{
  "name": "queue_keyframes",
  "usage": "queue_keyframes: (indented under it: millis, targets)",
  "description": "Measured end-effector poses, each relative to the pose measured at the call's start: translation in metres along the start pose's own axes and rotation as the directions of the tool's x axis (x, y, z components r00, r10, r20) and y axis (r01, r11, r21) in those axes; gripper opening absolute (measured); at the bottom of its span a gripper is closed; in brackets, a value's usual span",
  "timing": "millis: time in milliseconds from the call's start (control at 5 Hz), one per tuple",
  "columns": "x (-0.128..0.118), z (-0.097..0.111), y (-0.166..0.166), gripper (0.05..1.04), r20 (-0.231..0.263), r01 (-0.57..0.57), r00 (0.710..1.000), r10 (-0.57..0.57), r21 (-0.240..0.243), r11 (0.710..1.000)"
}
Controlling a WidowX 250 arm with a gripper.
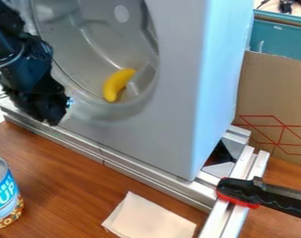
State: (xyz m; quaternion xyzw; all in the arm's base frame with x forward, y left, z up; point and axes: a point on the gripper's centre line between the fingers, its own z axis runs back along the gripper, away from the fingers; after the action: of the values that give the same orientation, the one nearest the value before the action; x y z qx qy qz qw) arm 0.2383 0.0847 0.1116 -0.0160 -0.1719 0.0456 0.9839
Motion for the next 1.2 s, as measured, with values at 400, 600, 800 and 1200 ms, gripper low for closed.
queue_keyframes:
  millis: [400, 600, 800, 1200]
  targets:
    - [-0.042, -0.017, -0.024, 0.383, -0.213, -0.026, 0.977, 0.027, 0.01, 1.0]
    - [-0.063, -0.033, -0.028, 0.383, -0.343, -0.047, 0.938, 0.052, 0.023, 0.999]
    - [-0.081, -0.039, -0.035, 0.383, -0.417, -0.06, 0.906, 0.065, 0.024, 0.998]
    - [-0.109, -0.051, -0.053, 0.383, -0.491, -0.074, 0.869, 0.058, -0.013, 0.997]
